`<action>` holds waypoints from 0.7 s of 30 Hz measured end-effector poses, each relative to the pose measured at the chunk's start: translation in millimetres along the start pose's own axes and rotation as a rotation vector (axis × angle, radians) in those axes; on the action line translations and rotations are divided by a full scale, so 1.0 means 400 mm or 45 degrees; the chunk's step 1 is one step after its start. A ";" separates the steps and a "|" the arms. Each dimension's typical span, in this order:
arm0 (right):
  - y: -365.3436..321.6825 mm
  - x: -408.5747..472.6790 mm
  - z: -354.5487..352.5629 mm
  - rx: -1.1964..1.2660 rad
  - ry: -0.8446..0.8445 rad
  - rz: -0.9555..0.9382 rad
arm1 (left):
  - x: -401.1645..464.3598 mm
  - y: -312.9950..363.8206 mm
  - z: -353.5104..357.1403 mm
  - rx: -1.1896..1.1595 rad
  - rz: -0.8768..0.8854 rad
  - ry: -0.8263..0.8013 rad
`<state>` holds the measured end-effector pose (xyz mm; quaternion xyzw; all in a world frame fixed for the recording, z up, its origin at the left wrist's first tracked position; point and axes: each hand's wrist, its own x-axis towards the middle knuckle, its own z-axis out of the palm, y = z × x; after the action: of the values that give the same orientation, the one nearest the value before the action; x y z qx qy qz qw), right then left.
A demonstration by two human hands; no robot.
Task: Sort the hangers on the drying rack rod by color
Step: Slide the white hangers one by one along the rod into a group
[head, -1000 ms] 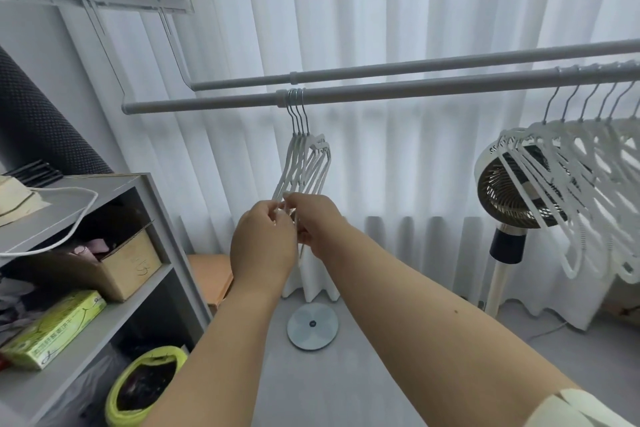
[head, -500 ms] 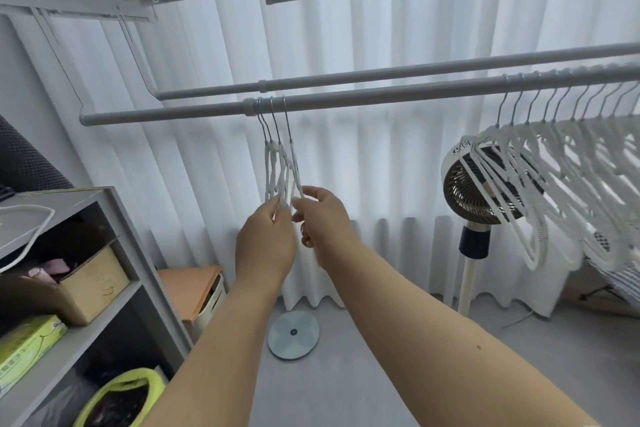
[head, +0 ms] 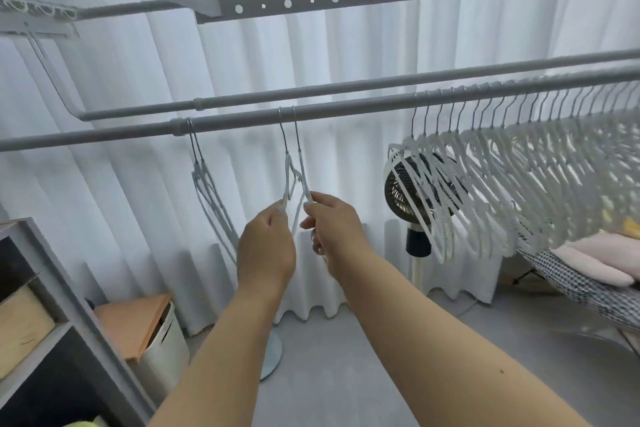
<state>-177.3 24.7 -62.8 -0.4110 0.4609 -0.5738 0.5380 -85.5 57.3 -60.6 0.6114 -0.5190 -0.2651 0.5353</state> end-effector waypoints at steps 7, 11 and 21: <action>-0.039 -0.005 -0.121 0.041 0.104 -0.014 | -0.034 0.037 0.104 -0.010 0.025 -0.104; -0.049 0.007 -0.173 0.061 0.171 -0.019 | -0.041 0.052 0.151 -0.011 0.059 -0.131; -0.071 0.012 -0.250 0.096 0.194 -0.025 | -0.063 0.082 0.225 0.026 0.090 -0.167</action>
<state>-281.1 28.4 -59.1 -0.3500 0.4746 -0.6257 0.5106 -184.3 49.9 -61.7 0.5795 -0.5770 -0.2801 0.5028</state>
